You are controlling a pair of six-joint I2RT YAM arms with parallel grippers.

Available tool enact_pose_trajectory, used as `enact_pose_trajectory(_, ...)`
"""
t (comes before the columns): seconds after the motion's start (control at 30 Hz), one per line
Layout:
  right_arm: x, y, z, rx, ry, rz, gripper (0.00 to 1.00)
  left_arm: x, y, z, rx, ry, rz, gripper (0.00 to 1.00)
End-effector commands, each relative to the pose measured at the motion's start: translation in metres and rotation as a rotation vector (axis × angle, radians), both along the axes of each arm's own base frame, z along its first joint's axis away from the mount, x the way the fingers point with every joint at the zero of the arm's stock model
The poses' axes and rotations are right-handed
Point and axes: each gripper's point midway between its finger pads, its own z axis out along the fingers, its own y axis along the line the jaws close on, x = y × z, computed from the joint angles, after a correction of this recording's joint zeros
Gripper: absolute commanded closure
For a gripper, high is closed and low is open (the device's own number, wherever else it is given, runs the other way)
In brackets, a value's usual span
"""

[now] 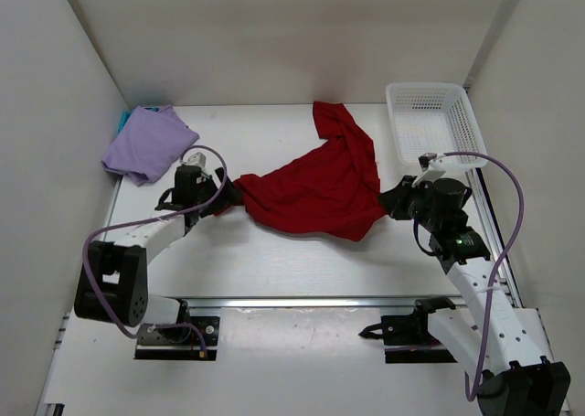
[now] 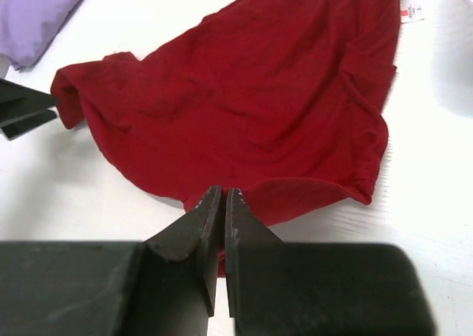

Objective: Fold and stack the t-shirts
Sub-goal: Flatten out the tshirt

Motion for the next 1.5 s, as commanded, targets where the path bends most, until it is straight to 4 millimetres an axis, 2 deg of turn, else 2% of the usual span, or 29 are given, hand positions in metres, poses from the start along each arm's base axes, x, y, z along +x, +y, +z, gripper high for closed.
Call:
enact_pose_trajectory(0.0,0.002,0.010,0.012,0.021,-0.058,0.044,1.00,0.019,-0.002,0.011,0.053,-0.083,0.002,0.11)
enact_pose_trajectory(0.03,0.003,0.010,0.012,0.020,-0.061,0.046,1.00,0.025,-0.002,0.006,0.060,-0.078,0.003,0.21)
enact_pose_trajectory(0.07,0.001,0.012,0.013,0.026,-0.061,0.052,1.00,0.029,-0.001,0.006,0.061,-0.076,0.007,0.49)
enact_pose_trajectory(0.1,0.001,0.011,0.012,0.024,-0.059,0.051,1.00,0.035,0.000,0.004,0.053,-0.057,0.008,0.62)
enact_pose_trajectory(0.13,0.000,0.011,0.012,0.020,-0.061,0.051,1.00,0.035,-0.004,0.003,0.027,-0.038,-0.009,0.80)
enact_pose_trajectory(0.2,-0.001,0.014,0.012,0.022,-0.060,0.062,1.00,0.034,-0.009,0.012,0.024,-0.053,-0.020,1.00)
enact_pose_trajectory(0.23,-0.002,0.016,0.016,0.033,-0.070,0.064,1.00,0.030,-0.008,0.019,0.050,-0.061,-0.010,1.00)
enact_pose_trajectory(0.27,-0.004,0.017,0.010,0.028,-0.057,0.073,1.00,0.026,-0.014,0.032,0.064,-0.088,-0.035,1.00)
enact_pose_trajectory(0.3,-0.004,0.017,0.014,0.028,-0.067,0.072,1.00,0.019,-0.018,0.037,0.087,-0.083,-0.064,1.00)
enact_pose_trajectory(0.37,-0.005,0.019,0.016,0.026,-0.075,0.084,1.00,0.008,-0.006,0.055,0.156,-0.105,-0.036,1.00)
enact_pose_trajectory(0.4,-0.005,0.021,0.016,0.026,-0.077,0.092,1.00,0.005,-0.004,0.058,0.177,-0.117,-0.039,0.89)
enact_pose_trajectory(0.43,-0.007,0.022,0.015,0.034,-0.070,0.095,0.99,0.005,0.009,0.059,0.224,-0.127,0.003,0.80)
enact_pose_trajectory(0.47,-0.006,0.021,0.019,0.035,-0.083,0.093,1.00,0.006,0.013,0.056,0.235,-0.119,0.014,0.57)
enact_pose_trajectory(0.5,-0.008,0.025,0.017,0.035,-0.079,0.111,1.00,0.006,0.015,0.054,0.237,-0.102,0.015,0.43)
enact_pose_trajectory(0.57,-0.008,0.025,0.021,0.033,-0.089,0.109,1.00,0.013,0.013,0.043,0.247,-0.065,-0.014,0.32)
enact_pose_trajectory(0.6,-0.008,0.023,0.020,0.032,-0.086,0.102,1.00,0.014,0.014,0.033,0.261,-0.032,-0.018,0.31)
enact_pose_trajectory(0.8,-0.011,0.026,0.026,0.042,-0.106,0.117,1.00,0.027,0.006,0.009,0.214,-0.009,-0.086,0.30)
enact_pose_trajectory(0.87,-0.012,0.028,0.025,0.041,-0.102,0.125,1.00,0.036,0.004,0.002,0.213,0.014,-0.097,0.38)
enact_pose_trajectory(0.93,-0.013,0.030,0.027,0.044,-0.114,0.134,1.00,0.042,-0.002,0.001,0.193,0.014,-0.101,0.74)
enact_pose_trajectory(0.97,-0.014,0.031,0.026,0.051,-0.110,0.136,1.00,0.046,-0.004,0.007,0.182,0.007,-0.086,0.84)
enact_pose_trajectory(1.0,-0.015,0.031,0.024,0.046,-0.104,0.135,1.00,0.046,-0.009,0.014,0.178,-0.013,-0.098,0.97)
enact_pose_trajectory(1.07,-0.016,0.034,0.021,0.054,-0.094,0.149,1.00,0.041,-0.019,0.028,0.151,-0.027,-0.106,1.00)
enact_pose_trajectory(1.13,-0.017,0.034,0.028,0.045,-0.115,0.146,1.00,0.024,-0.029,0.045,0.131,-0.002,-0.156,1.00)
enact_pose_trajectory(1.17,-0.018,0.033,0.025,0.033,-0.102,0.141,1.00,0.019,-0.033,0.059,0.119,-0.015,-0.180,1.00)
enact_pose_trajectory(1.2,-0.018,0.032,0.025,0.029,-0.103,0.134,1.00,0.002,-0.034,0.062,0.113,0.023,-0.208,1.00)
enact_pose_trajectory(1.37,-0.018,0.031,0.021,0.012,-0.085,0.127,1.00,-0.057,-0.028,0.088,0.104,0.136,-0.302,1.00)
enact_pose_trajectory(1.43,-0.017,0.031,0.021,0.010,-0.080,0.126,1.00,-0.072,-0.025,0.095,0.080,0.154,-0.339,1.00)
enact_pose_trajectory(1.47,-0.016,0.031,0.021,0.006,-0.080,0.127,1.00,-0.073,-0.023,0.093,0.085,0.167,-0.335,0.99)
